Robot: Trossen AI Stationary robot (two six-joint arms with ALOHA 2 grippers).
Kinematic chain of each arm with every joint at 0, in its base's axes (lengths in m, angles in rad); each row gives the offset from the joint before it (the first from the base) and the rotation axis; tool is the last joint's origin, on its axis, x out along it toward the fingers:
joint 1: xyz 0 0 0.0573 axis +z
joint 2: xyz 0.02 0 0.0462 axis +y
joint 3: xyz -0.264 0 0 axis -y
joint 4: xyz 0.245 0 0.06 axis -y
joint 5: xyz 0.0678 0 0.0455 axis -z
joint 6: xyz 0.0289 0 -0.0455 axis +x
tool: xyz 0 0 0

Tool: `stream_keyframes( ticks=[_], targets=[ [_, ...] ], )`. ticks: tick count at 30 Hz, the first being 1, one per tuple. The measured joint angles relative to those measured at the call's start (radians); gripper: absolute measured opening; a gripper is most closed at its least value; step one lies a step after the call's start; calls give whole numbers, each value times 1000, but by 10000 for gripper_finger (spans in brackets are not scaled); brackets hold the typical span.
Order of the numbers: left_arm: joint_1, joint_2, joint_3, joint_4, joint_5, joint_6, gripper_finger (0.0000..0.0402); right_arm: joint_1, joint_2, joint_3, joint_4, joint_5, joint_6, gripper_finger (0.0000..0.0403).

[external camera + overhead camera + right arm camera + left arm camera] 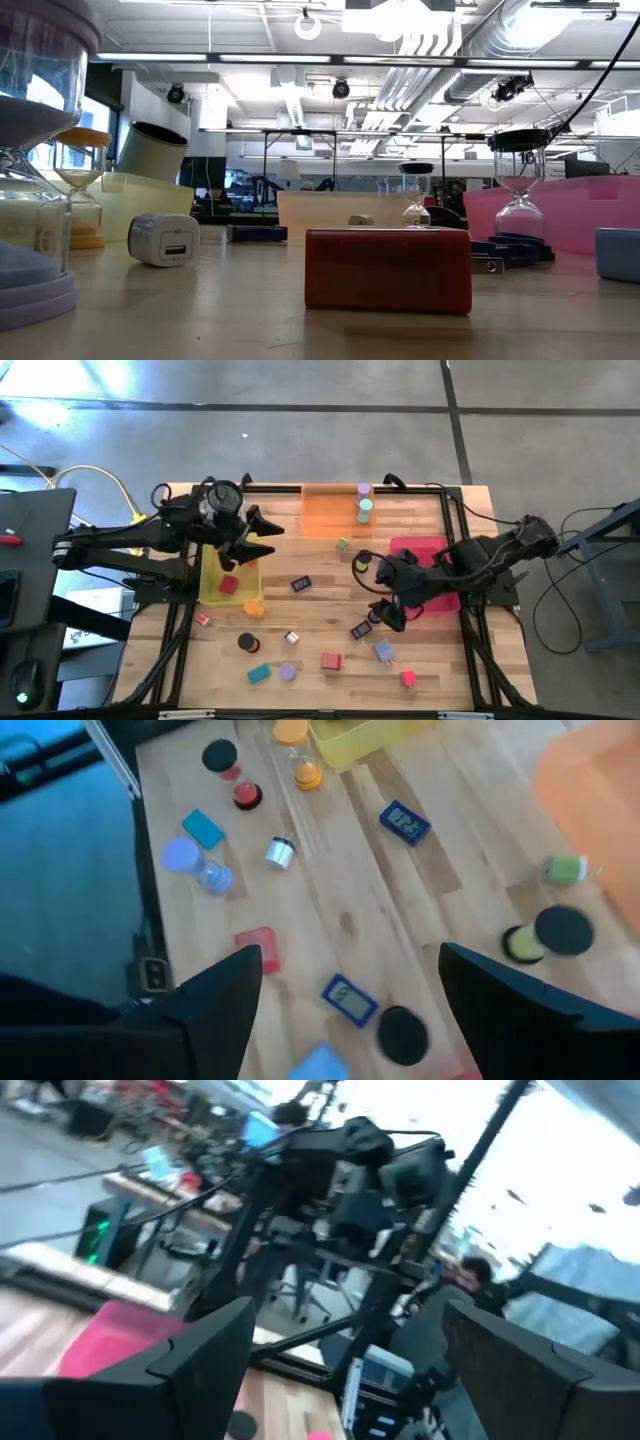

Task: Pick & Place Office items
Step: Put the blue hourglass in the orange bin

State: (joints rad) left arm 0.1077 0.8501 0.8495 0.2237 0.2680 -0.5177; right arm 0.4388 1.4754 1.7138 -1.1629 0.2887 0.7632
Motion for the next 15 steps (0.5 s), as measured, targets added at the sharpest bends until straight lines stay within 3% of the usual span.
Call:
stream_keyframes(
  ticks=[4, 9, 15],
  targets=[
    [-39, 5, 127, -208, -20, 119, 317, 65, 0, 0, 7, 66, 123, 293],
    [-111, 37, 322, -513, -149, 256, 317, 143, 0, 0, 38, 171, 220, 293],
    [-197, 70, 457, -870, -281, 285, 317, 243, 18, 0, 53, 234, 235, 293]
  ],
)
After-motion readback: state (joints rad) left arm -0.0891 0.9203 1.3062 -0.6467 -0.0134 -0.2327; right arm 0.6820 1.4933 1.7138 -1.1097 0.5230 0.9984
